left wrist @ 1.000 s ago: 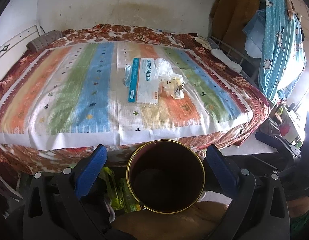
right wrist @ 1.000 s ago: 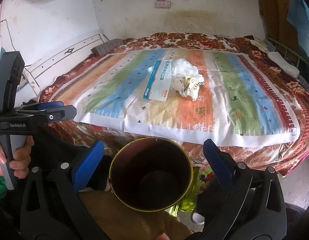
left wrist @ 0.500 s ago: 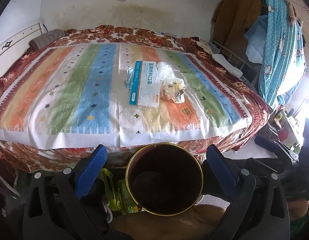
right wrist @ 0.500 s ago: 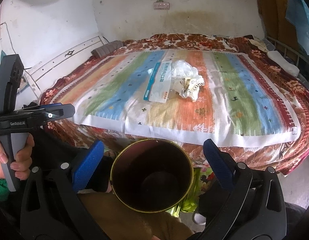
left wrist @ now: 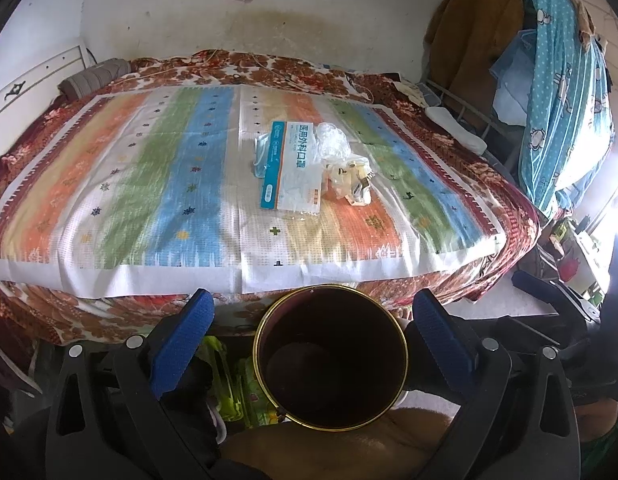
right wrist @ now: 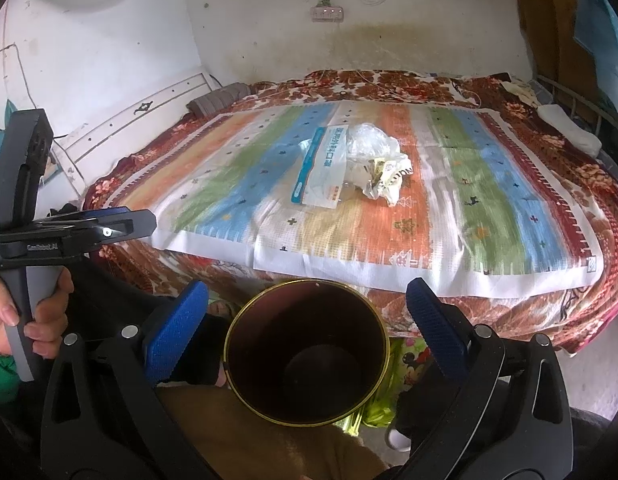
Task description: Collect trash
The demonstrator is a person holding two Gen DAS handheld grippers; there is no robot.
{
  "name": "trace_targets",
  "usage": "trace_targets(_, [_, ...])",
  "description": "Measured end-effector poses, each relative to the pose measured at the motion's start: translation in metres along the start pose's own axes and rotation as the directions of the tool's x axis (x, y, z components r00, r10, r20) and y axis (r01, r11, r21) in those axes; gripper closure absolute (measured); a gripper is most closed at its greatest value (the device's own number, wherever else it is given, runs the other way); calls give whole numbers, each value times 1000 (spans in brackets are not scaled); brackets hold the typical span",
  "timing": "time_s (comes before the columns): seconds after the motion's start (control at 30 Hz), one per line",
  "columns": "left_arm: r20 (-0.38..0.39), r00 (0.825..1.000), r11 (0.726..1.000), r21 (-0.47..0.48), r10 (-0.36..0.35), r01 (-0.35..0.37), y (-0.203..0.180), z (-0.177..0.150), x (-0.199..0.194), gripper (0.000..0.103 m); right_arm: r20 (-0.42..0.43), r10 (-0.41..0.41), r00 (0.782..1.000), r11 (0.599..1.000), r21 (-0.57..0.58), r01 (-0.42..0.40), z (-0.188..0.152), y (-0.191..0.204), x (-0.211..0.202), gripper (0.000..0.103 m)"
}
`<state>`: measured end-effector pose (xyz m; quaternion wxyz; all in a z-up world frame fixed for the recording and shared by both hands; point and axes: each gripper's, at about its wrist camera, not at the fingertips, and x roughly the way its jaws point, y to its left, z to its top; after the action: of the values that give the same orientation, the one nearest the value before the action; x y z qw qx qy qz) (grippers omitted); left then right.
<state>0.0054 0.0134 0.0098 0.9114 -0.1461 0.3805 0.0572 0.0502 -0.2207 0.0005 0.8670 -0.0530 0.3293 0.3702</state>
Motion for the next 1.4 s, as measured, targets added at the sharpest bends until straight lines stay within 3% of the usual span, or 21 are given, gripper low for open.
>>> trace_targets(0.83, [-27, 1000, 999, -41, -2, 1, 8, 4, 6, 6, -9, -9, 1000, 1000, -4, 9, 0, -3, 8, 9])
trace_targets(1.1, [-91, 996, 999, -34, -11, 7, 5, 9, 28, 6, -42, 33, 999, 999, 6, -32, 10, -4, 17, 9])
trace_targets(1.4, [-154, 988, 999, -46, -16, 9, 10, 35, 54, 6, -76, 33, 997, 999, 24, -31, 33, -20, 32, 9])
